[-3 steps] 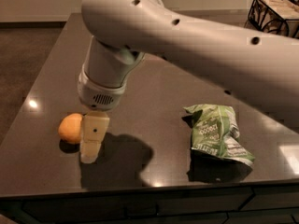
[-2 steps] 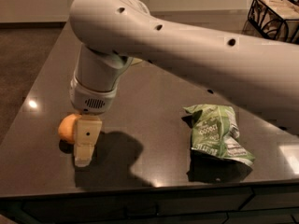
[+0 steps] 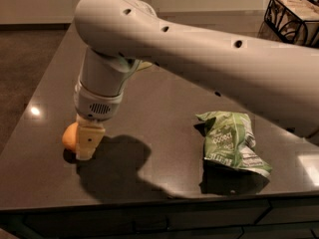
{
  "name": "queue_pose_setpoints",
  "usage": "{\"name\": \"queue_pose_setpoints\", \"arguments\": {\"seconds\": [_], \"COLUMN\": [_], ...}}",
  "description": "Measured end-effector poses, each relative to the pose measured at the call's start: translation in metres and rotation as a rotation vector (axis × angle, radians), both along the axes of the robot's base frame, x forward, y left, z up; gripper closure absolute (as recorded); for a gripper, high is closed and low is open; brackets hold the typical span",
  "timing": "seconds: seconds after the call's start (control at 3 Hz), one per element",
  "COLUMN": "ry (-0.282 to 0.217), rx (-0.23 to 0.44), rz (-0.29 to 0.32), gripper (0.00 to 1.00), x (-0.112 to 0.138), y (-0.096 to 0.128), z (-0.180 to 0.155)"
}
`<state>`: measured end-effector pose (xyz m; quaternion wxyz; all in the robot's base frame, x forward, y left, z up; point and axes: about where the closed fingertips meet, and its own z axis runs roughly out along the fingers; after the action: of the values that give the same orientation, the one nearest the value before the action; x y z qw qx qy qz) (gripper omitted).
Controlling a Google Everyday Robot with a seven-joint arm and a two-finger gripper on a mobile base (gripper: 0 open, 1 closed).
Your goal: Move orange near sponge
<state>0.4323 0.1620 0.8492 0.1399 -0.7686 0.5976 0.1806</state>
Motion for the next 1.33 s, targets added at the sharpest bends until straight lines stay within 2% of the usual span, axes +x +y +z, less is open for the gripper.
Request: {"name": "queue_pose_setpoints", "arguments": {"seconds": [0.33, 0.67, 1.0, 1.33], "ry": [0.004, 0.002, -0.005, -0.029], "rx": [0.025, 0.039, 0.045, 0.054], "rz": [-0.032, -0.118, -0.272, -0.456], "gripper": [0.64, 0.86, 1.00, 1.00], "x": [0.005, 0.028, 0.077, 0.138], "y": [-0.006, -0.022, -0.056, -0.101], "z": [0.007, 0.023, 0.035, 0.040]}}
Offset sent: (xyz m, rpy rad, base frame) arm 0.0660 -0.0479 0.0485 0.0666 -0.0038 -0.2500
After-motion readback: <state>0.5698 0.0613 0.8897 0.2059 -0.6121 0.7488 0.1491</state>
